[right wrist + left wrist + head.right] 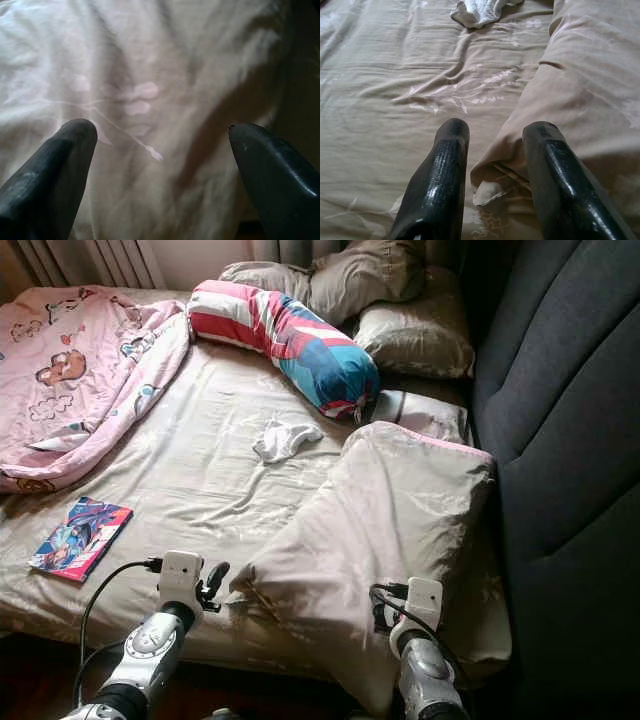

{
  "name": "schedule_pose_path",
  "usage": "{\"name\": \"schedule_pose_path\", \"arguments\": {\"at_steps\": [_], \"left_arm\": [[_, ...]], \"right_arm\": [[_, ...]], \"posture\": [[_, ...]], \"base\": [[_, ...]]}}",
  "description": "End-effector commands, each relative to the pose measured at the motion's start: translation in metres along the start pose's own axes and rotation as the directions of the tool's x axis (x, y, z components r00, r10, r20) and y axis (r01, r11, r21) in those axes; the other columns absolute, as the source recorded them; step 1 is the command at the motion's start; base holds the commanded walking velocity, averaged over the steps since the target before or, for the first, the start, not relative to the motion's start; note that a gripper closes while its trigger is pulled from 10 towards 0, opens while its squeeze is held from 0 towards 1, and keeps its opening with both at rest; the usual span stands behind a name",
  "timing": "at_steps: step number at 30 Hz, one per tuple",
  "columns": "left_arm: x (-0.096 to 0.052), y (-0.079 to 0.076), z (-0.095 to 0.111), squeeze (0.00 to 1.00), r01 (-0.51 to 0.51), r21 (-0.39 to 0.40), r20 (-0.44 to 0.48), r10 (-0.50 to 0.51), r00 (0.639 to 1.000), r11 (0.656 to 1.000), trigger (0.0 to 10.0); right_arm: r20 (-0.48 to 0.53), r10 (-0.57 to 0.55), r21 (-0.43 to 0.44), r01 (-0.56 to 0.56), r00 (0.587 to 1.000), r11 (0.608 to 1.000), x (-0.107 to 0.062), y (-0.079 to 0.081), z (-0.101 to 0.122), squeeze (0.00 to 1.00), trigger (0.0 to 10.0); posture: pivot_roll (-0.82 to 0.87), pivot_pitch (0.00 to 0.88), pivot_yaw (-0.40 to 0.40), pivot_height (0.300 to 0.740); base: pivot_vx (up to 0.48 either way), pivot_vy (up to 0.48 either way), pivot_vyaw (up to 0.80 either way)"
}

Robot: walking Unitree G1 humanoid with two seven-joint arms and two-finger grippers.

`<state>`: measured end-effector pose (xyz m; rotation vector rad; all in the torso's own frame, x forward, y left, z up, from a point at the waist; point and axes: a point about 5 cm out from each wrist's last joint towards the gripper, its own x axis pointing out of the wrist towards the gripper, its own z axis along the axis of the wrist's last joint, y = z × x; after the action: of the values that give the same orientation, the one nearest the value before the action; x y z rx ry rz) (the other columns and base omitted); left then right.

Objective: Clean up the room

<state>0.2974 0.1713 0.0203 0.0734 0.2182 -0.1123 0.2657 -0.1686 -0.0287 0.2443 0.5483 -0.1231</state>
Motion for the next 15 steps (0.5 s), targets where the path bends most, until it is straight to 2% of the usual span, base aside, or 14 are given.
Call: {"name": "schedule_pose_path", "arguments": {"at_steps": [1,7,10,11,12,15], "left_arm": [[-0.004,0.005,-0.005,0.0,-0.003,0.001,-0.023,0.003,1.0,1.0,10.0],[-0.004,0.007,-0.003,0.0,0.019,0.034,-0.016,-0.019,1.0,0.999,10.0],[-0.004,0.007,-0.002,0.0,0.039,0.056,-0.01,-0.038,0.999,0.998,10.0],[-0.004,0.007,-0.002,0.0,0.047,0.064,-0.009,-0.046,0.999,0.997,10.0],[-0.005,0.007,-0.002,0.0,0.056,0.073,-0.007,-0.056,0.998,0.996,10.0],[-0.008,0.007,-0.002,0.0,0.075,0.092,0.005,-0.075,0.997,0.993,10.0]], "right_arm": [[-0.047,-0.047,0.054,0.049,0.998,0.997,-0.002,-0.004,-0.009,1.0,10.0],[-0.102,-0.08,0.066,0.087,0.992,0.994,-0.003,-0.009,-0.013,1.0,10.0],[-0.122,-0.075,0.1,0.088,0.99,0.991,-0.004,-0.008,-0.018,1.0,10.0],[-0.125,-0.077,0.108,0.09,0.989,0.99,-0.004,-0.008,-0.019,0.71,10.0],[-0.13,-0.08,0.113,0.095,0.988,0.989,-0.005,-0.009,-0.02,0.0,10.0],[-0.131,-0.091,0.143,0.11,0.987,0.984,-0.006,-0.009,-0.024,0.0,10.0]], "posture": [[-0.02,0.167,0.021,0.705],[-0.01,0.177,0.034,0.705],[0.0,0.187,0.046,0.705],[0.0,0.191,0.048,0.705],[0.01,0.196,0.051,0.705],[0.02,0.215,0.059,0.705]], "base": [[0.0,0.0,0.0],[0.0,0.0,0.0],[0.0,0.0,0.0],[0.0,0.0,0.0],[0.0,0.0,0.0],[0.0,0.0,0.0]]}}
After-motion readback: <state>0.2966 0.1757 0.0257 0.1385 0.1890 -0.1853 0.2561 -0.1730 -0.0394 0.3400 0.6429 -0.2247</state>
